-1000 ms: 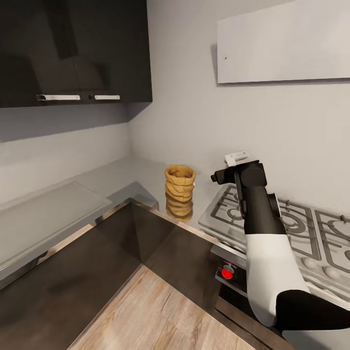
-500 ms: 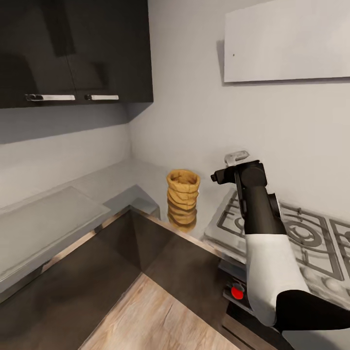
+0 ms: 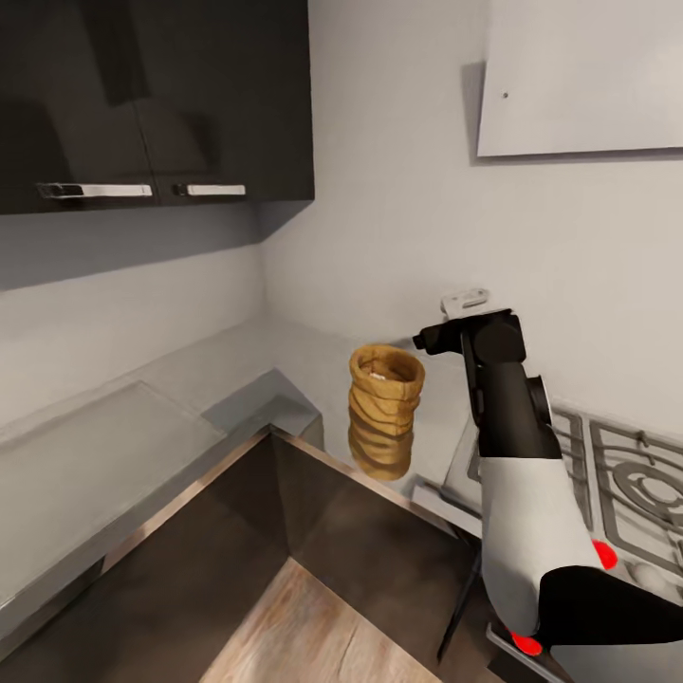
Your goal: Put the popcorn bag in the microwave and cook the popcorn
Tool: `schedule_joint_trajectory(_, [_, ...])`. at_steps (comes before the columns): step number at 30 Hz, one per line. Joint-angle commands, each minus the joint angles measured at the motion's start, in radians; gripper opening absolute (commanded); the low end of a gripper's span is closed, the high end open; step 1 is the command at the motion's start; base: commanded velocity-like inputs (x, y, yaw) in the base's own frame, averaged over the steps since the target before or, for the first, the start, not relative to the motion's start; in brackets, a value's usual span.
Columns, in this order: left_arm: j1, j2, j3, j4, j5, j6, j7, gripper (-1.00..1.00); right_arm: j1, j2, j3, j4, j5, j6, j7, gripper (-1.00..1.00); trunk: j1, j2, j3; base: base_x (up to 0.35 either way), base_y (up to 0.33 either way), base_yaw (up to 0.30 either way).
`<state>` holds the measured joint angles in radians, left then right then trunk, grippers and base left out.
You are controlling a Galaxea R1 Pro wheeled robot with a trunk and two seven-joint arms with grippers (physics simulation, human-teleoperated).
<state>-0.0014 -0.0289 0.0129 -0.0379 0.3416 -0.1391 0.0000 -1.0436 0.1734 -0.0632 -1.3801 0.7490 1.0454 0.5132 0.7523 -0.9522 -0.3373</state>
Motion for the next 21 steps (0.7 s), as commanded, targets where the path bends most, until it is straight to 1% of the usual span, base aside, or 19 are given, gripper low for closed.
schedule_joint_trajectory(1, [0.000,0.000,0.001,0.000,0.003,-0.002,0.000,1.00,-0.001,0.001,-0.001,0.000,0.010,0.002,0.011,1.00,0.001,-0.001,-0.002,0.131,0.117,0.000])
schedule_joint_trajectory(6, [0.000,0.000,0.001,0.000,0.002,-0.003,0.000,1.00,-0.001,0.001,0.000,0.001,0.009,0.002,0.011,1.00,0.001,-0.001,-0.010,0.040,0.036,0.000])
schedule_joint_trajectory(21, [0.000,0.000,0.002,0.000,0.004,-0.004,0.001,1.00,-0.001,0.001,-0.004,0.013,0.009,0.002,0.014,1.00,0.001,-0.001,-0.034,0.001,0.001,0.000])
